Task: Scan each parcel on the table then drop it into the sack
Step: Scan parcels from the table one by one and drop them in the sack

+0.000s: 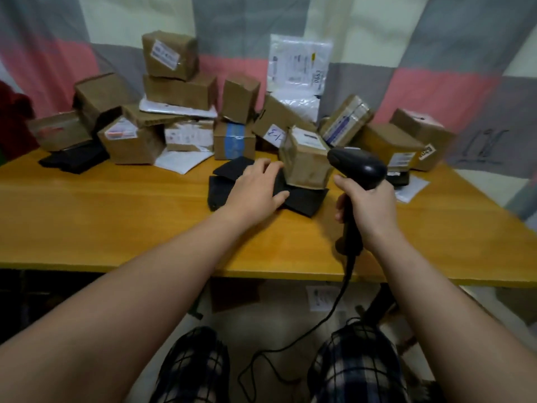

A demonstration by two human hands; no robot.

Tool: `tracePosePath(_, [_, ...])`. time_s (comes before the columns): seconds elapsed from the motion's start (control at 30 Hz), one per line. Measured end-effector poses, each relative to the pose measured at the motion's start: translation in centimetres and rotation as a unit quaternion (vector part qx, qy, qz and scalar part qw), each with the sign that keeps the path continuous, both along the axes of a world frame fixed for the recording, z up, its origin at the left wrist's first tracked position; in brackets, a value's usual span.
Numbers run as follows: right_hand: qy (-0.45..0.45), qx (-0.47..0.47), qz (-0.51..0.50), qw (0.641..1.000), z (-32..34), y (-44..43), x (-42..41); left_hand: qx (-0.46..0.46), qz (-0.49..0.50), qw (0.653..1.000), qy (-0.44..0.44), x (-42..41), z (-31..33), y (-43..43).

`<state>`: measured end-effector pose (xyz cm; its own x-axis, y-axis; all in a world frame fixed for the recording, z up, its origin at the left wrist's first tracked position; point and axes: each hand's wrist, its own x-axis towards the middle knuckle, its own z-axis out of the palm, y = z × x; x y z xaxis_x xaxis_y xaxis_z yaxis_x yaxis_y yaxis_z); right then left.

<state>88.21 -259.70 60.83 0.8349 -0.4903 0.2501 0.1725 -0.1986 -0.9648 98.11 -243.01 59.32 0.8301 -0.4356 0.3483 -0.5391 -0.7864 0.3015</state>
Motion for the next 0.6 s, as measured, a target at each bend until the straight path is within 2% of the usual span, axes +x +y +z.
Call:
tracePosePath(0.2, [0.052, 0.129, -0.002, 0.99, -0.7, -1.8, 1.0, 0.09, -0.045, 0.994, -0.053, 4.0, 1.8, -5.8])
tracePosePath(0.27, [0.068, 0.173, 0.011, 0.983, -0.9, -2.4, 1.1, 0.112, -0.042, 0.992, -0.033, 5.0, 1.8, -6.6])
tracePosePath(0.33, [0.087, 0.206, 0.024, 0.974, -1.2, -3.0, 1.3, 0.078, -0.032, 0.996, -0.003, 5.3, 1.4, -6.7])
tracePosePath(0.47, [0.111, 0.304, 0.039, 0.946, -1.1, -3.8, 2.4, -0.03, -0.037, 0.999, -0.008, 4.9, 1.0, -5.8])
tracePosePath(0.6, [0.105, 0.361, 0.072, 0.924, 0.6, -3.6, 4.4, -0.058, -0.061, 0.996, 0.013, 4.3, 0.6, -5.1])
